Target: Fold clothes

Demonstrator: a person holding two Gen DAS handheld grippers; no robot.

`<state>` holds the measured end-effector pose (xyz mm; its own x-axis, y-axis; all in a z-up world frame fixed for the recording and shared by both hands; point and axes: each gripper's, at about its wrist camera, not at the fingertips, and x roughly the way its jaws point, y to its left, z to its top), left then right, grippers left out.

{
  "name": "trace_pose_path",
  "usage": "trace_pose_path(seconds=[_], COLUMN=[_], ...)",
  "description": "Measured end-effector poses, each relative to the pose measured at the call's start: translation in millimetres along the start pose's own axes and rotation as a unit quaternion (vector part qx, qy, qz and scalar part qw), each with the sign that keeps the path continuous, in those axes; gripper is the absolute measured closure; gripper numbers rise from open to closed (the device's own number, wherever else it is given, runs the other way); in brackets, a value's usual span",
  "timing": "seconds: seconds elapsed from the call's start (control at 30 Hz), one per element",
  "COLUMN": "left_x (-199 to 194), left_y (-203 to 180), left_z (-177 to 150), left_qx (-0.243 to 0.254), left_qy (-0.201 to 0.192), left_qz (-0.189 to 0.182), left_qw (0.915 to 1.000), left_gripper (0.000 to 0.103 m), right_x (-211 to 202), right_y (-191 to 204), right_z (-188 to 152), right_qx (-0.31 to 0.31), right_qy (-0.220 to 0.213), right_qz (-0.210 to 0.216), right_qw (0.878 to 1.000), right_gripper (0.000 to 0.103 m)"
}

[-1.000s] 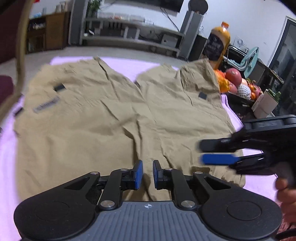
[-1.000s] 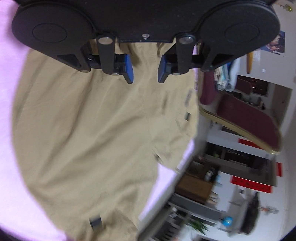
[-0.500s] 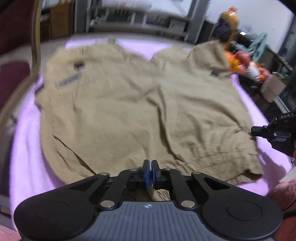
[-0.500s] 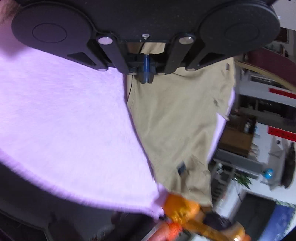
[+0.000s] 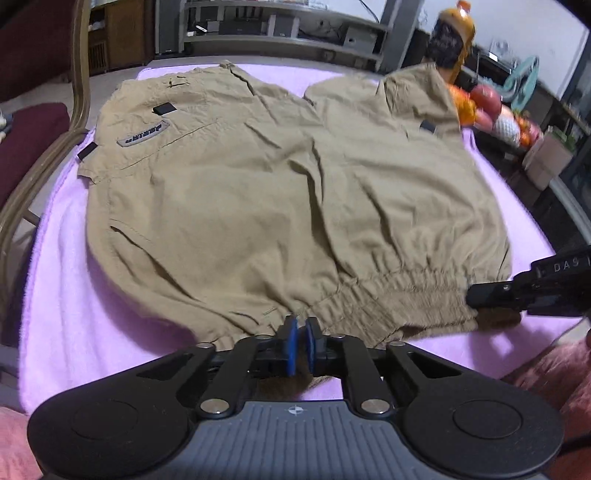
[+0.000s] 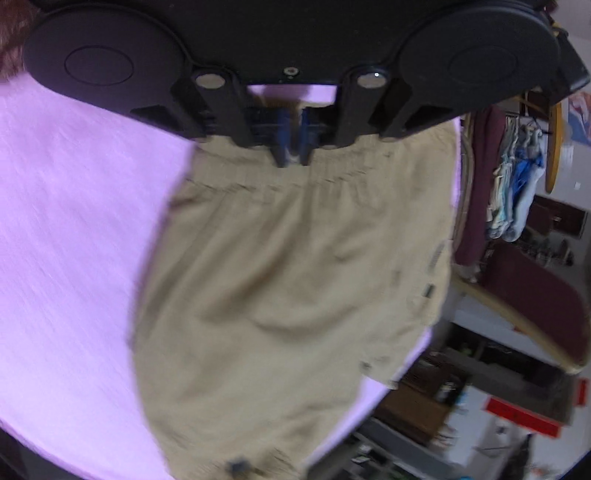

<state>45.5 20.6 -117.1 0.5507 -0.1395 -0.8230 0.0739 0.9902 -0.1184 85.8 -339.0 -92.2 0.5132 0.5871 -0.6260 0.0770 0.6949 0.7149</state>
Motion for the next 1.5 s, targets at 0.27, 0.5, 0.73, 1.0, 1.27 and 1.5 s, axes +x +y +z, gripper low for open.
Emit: trace_pose_path(seconds=[0.27,0.5,0.73,1.0,1.27,1.5], left_x=[-62,-38,6,69,101,77], left_y=[-32,-114,-199,-262,-275,-242], left_z=[22,39,50,51,56,87], left_qx=[0.045,0.119,0.195,0.254,0.257,0.2], left_qy=[-0.114,-0.157,-0.166,-0.114,-0.086,-0.084], left_qz=[0.019,-0.006,-0.03,-0.006,0.033,0.016], left_qw=[0.9922,0.9803,0.9661,0.9606,0.9621,0.9762], left_gripper=[0.095,0.093,0.089,0.066,0.052,0.098], right_x=[-49,-142,-101,-59,-42,-36], right_y=[39,79,16,-45,-49,-36], right_z=[19,89,119,141,150,152], right_qx=[-0.071,-0.151,-0.068,0.025,0.022,-0.014], right_qy=[-0.049,-0.269,-0.249,-0.21,-0.182,-0.176], right_qz=[0.002,-0.015,-0.04,-0.057,-0.026,-0.027], right_qw=[0.996,0.951,0.965,0.976,0.983,0.984], right_gripper=[0.084,0.077,0.067,0.067,0.063,0.06])
